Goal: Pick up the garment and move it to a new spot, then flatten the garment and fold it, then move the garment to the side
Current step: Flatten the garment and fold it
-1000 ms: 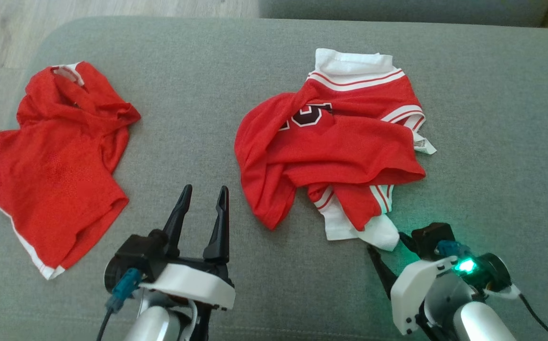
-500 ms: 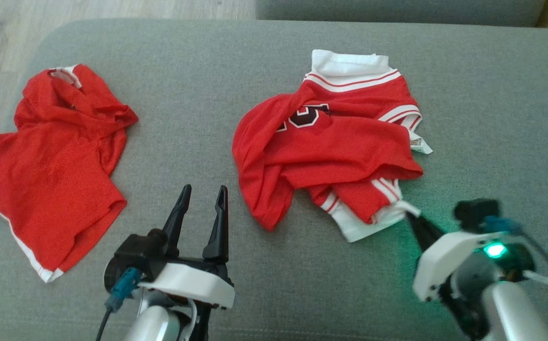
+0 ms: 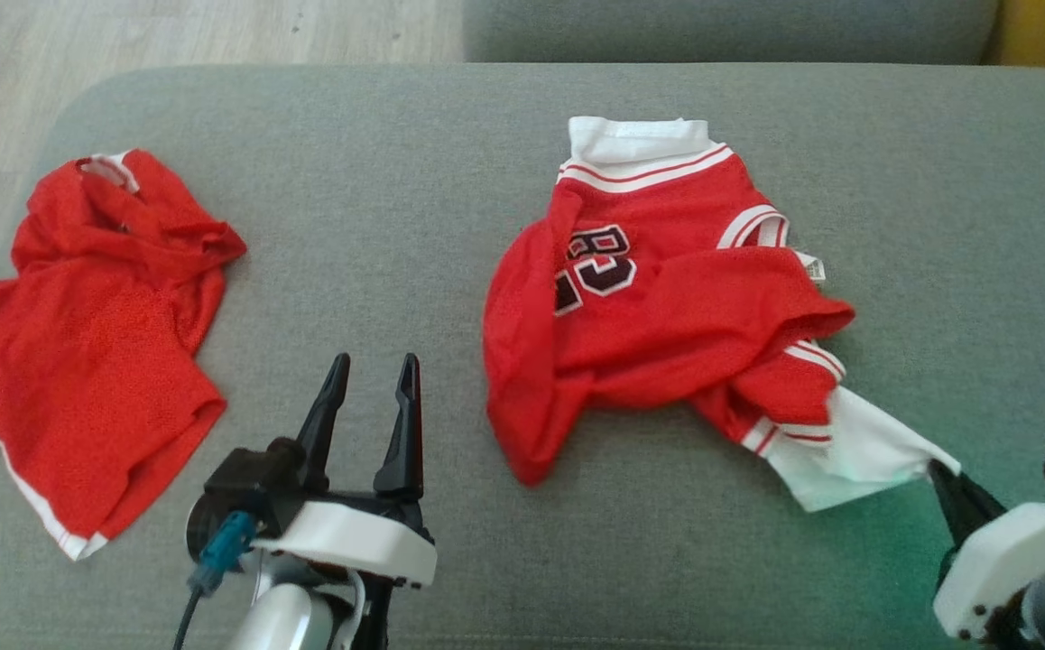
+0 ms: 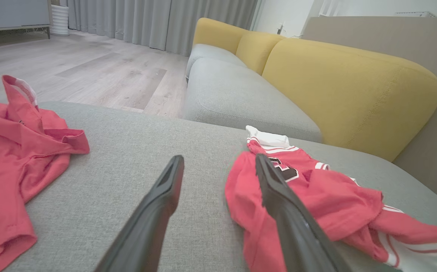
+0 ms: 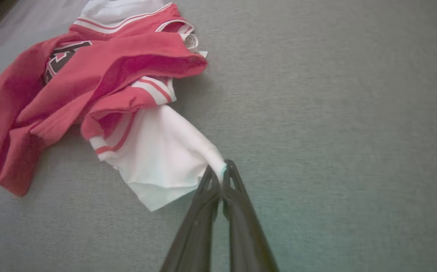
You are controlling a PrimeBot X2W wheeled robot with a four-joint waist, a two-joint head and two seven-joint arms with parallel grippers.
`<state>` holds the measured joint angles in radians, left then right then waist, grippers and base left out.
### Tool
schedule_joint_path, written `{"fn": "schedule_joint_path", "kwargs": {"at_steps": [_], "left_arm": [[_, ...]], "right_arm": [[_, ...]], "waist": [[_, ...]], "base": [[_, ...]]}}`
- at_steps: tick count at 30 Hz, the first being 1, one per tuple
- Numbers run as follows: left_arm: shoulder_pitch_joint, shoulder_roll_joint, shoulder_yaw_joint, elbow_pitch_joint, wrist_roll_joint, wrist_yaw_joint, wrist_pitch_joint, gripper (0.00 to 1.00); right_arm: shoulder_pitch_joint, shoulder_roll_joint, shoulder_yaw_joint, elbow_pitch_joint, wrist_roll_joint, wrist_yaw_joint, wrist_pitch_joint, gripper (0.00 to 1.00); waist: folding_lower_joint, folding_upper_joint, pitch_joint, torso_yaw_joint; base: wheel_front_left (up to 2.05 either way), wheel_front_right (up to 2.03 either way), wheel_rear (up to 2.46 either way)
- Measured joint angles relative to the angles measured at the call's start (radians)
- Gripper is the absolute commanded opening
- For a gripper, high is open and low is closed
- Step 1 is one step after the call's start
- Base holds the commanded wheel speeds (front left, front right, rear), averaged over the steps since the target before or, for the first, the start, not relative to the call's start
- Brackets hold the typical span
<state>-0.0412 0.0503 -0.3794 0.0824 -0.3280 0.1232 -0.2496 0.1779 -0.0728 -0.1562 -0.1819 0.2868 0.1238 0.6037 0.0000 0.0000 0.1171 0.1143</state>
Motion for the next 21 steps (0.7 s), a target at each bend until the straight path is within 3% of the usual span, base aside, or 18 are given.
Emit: {"fn": "schedule_joint_path", "kwargs": {"at_steps": [2, 4, 5, 9, 14, 21], "left_arm": [[0.001, 0.0, 0.0, 0.0, 0.0, -0.001, 0.0, 1.0], [0.001, 0.0, 0.0, 0.001, 0.0, -0.001, 0.0, 1.0], [0.001, 0.0, 0.0, 0.002, 0.0, -0.001, 0.0, 1.0], [0.001, 0.0, -0.002, 0.004, 0.0, -0.001, 0.0, 1.0], [0.001, 0.0, -0.002, 0.005, 0.0, -0.002, 0.0, 1.0], [0.0, 0.0, -0.002, 0.006, 0.009, -0.01, 0.0, 1.0]], "right_arm": [[0.005, -0.006, -0.017, -0.015, -0.002, 0.0, 0.028, 0.0], [0.006, -0.016, -0.016, -0.02, -0.028, 0.0, 0.032, 0.52], [0.006, -0.026, -0.01, -0.02, -0.044, 0.0, 0.034, 1.0], [0.006, -0.037, -0.008, -0.022, -0.094, 0.0, 0.01, 1.0], [-0.042, -0.033, 0.044, -0.053, -0.174, 0.0, -0.117, 1.0], [-0.178, -0.008, 0.351, 0.014, -0.118, 0.0, -0.123, 1.0]], "waist": [[0.0, 0.0, 0.0, -0.005], [0.0, 0.0, 0.001, -0.009], [0.0, 0.0, 0.001, -0.01], [0.0, 0.0, 0.001, -0.008], [0.0, 0.0, 0.002, -0.004], [0.0, 0.0, 0.018, 0.006]], "base": [[0.0, 0.0, 0.0], [0.0, 0.0, 0.0], [0.0, 0.0, 0.0], [0.0, 0.0, 0.0], [0.0, 0.0, 0.0], [0.0, 0.0, 0.0]]}}
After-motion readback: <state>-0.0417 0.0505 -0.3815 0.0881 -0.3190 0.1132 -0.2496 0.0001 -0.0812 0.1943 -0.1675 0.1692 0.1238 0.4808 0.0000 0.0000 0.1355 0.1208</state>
